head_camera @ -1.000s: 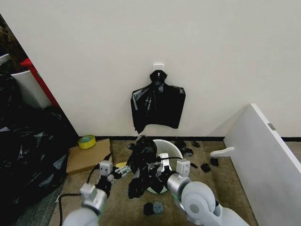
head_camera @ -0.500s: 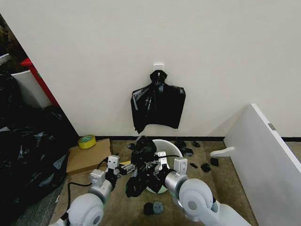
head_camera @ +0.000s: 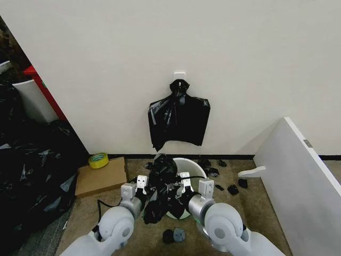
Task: Place the garbage bag over the trash bin.
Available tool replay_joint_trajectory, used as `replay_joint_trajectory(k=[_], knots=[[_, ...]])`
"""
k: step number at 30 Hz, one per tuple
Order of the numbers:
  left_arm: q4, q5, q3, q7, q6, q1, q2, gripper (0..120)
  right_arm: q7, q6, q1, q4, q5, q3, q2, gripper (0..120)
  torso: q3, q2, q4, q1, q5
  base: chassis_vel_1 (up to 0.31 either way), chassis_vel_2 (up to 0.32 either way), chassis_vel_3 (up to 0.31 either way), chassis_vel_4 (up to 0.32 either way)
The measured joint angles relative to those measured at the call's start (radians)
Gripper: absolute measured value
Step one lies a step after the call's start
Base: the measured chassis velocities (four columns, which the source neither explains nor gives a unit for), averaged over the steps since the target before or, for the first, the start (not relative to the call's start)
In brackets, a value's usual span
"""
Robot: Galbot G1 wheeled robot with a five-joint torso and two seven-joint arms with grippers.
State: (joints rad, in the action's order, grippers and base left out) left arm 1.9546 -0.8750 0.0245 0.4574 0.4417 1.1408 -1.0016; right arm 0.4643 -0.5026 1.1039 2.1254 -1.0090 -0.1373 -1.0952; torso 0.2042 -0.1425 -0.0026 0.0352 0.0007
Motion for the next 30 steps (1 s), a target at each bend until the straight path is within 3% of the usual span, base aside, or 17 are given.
replay_joint_trajectory(k=[3, 7, 12, 22, 26, 30], knots=[[-0.019, -0.052, 0.01, 0.047, 0.04, -0.04, -0.017, 88, 0.0, 0.0, 0.003, 0.001, 0.0, 0.001, 0.004, 0, 0.0, 0.0, 0.0, 0.0, -0.0001, 0.0, 0.0, 0.0, 0.0], [-0.053, -0.164, 0.021, 0.146, 0.126, -0.088, -0.064, 71, 0.0, 0.001, 0.0, 0.003, -0.003, 0.002, 0.008, 0, 0.0, 0.0, 0.0, 0.0, -0.0001, 0.0, 0.0, 0.0, 0.0], [-0.077, -0.206, 0.023, 0.201, 0.157, -0.103, -0.084, 54, 0.001, 0.001, -0.001, 0.004, -0.005, 0.002, 0.01, 0, 0.0, 0.0, 0.0, 0.0, 0.0, 0.0, 0.0, 0.0, 0.0], [-0.107, -0.229, 0.014, 0.225, 0.134, -0.113, -0.104, 15, -0.002, 0.005, 0.004, -0.002, -0.004, 0.006, 0.01, 0, 0.0, 0.0, 0.0, 0.0, -0.0001, 0.0, 0.0, 0.0, 0.0], [-0.113, -0.229, 0.002, 0.223, 0.111, -0.11, -0.113, 3, -0.003, 0.011, 0.015, -0.003, 0.004, 0.011, 0.011, 0, 0.0, 0.0, 0.0, 0.0, -0.0001, 0.0, 0.0, 0.0, 0.0], [-0.113, -0.227, -0.012, 0.209, 0.083, -0.097, -0.115, 1, -0.005, 0.024, 0.033, -0.003, 0.015, 0.026, 0.012, 0, 0.0, 0.0, 0.0, 0.0, -0.0002, 0.0, 0.0, 0.0, 0.0]])
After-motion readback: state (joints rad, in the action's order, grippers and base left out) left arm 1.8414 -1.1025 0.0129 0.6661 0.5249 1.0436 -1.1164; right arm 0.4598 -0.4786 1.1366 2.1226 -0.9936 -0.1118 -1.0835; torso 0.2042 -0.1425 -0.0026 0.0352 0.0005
